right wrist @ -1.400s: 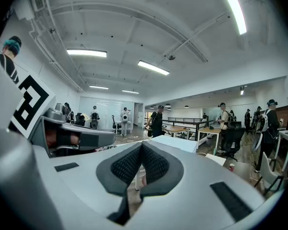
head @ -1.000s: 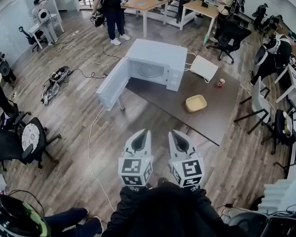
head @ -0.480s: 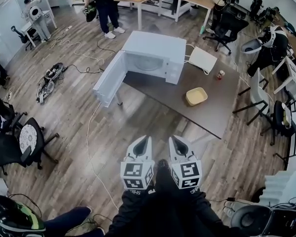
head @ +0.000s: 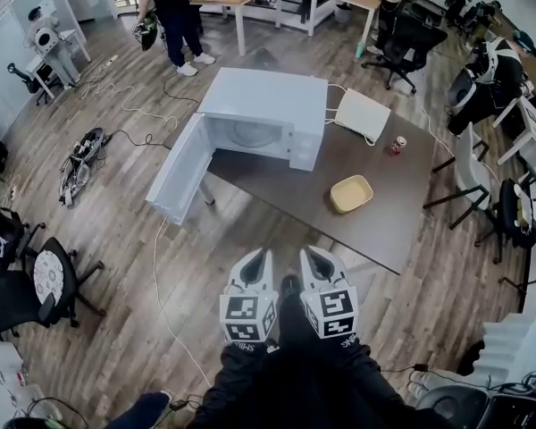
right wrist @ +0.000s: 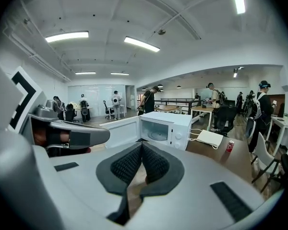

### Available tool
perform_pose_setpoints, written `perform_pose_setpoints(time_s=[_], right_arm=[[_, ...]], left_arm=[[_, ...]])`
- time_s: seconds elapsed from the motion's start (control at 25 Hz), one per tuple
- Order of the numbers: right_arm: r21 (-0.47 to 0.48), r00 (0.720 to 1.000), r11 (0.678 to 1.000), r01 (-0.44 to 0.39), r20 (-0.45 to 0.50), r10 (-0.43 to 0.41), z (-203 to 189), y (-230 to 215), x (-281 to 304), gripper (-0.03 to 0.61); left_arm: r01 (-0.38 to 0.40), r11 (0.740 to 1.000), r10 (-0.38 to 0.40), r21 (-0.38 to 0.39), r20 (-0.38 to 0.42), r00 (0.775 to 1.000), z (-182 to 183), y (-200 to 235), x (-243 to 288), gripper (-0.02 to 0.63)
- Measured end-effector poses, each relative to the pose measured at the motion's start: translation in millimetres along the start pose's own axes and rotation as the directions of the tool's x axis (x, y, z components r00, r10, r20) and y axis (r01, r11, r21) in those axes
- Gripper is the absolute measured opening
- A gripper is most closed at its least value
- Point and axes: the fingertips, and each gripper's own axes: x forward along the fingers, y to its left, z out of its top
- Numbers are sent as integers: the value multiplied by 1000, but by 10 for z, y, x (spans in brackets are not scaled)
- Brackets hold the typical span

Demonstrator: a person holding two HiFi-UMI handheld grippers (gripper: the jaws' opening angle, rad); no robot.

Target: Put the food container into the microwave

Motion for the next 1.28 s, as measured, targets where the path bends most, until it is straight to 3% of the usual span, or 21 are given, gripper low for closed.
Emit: perform_pose_setpoints(time_s=[0.32, 0.6, 0.96, 1.28], right_arm=[[10, 999, 1000, 4, -42, -4, 125, -949, 778, 23], [43, 994, 999, 17, -110, -12, -2, -1588, 1195, 23], [85, 964, 994, 71, -261, -46, -642, -2086, 1394, 23], [102, 920, 991, 91, -390, -45, -1265, -2266, 1613, 23]], left_arm=[[6, 1000, -5, 12, -52, 999, 223, -40, 1298, 34], [25, 1000, -24, 17, -104, 994, 274, -144, 2047, 34], [41, 999, -39, 6, -188, 981, -60, -171, 2518, 34], [58, 998, -62, -23, -301, 952, -500, -64, 2867, 34]])
